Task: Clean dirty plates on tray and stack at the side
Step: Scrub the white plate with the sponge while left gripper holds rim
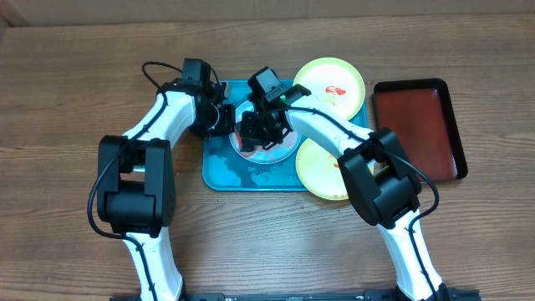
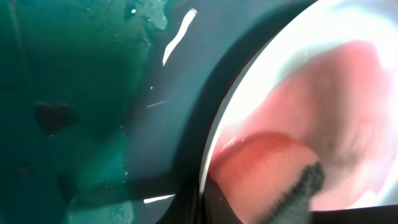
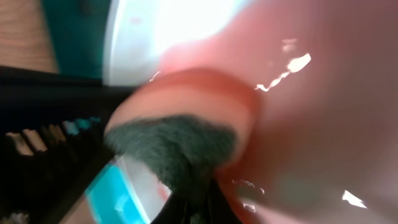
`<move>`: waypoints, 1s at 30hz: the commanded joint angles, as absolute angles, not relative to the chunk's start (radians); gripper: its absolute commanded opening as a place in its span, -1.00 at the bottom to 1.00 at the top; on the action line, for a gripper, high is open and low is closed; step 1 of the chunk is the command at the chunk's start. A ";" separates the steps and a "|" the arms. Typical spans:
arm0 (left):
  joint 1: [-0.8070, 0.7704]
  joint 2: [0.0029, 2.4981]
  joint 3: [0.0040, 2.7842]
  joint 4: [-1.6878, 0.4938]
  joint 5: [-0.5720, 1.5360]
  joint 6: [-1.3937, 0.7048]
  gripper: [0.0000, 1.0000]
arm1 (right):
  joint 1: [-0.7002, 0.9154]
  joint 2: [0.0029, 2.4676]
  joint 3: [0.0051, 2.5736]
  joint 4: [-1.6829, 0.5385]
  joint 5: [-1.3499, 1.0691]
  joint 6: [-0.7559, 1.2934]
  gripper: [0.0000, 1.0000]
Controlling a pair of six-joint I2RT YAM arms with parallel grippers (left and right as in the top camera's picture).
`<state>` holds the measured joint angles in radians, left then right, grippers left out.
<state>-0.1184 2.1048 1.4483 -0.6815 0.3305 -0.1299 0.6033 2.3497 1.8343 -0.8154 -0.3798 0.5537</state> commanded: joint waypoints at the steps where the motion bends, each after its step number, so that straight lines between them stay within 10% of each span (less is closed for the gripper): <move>1: -0.126 2.128 1.438 -0.679 0.340 -0.112 -0.92 | 0.568 2.362 1.897 -0.913 -0.065 0.490 -0.93; 15: -0.126 2.128 1.438 -0.707 0.311 -0.108 -0.91 | 0.570 2.381 2.002 -1.001 0.318 0.305 -0.93; 30: -0.125 2.128 1.438 -0.736 0.317 -0.108 -0.92 | 0.577 2.385 1.901 -1.018 -0.274 0.306 -0.92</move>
<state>-0.1230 2.1059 1.4483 -0.7254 0.3340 -0.1265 0.5564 2.3627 1.9408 -1.0298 0.0326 0.3130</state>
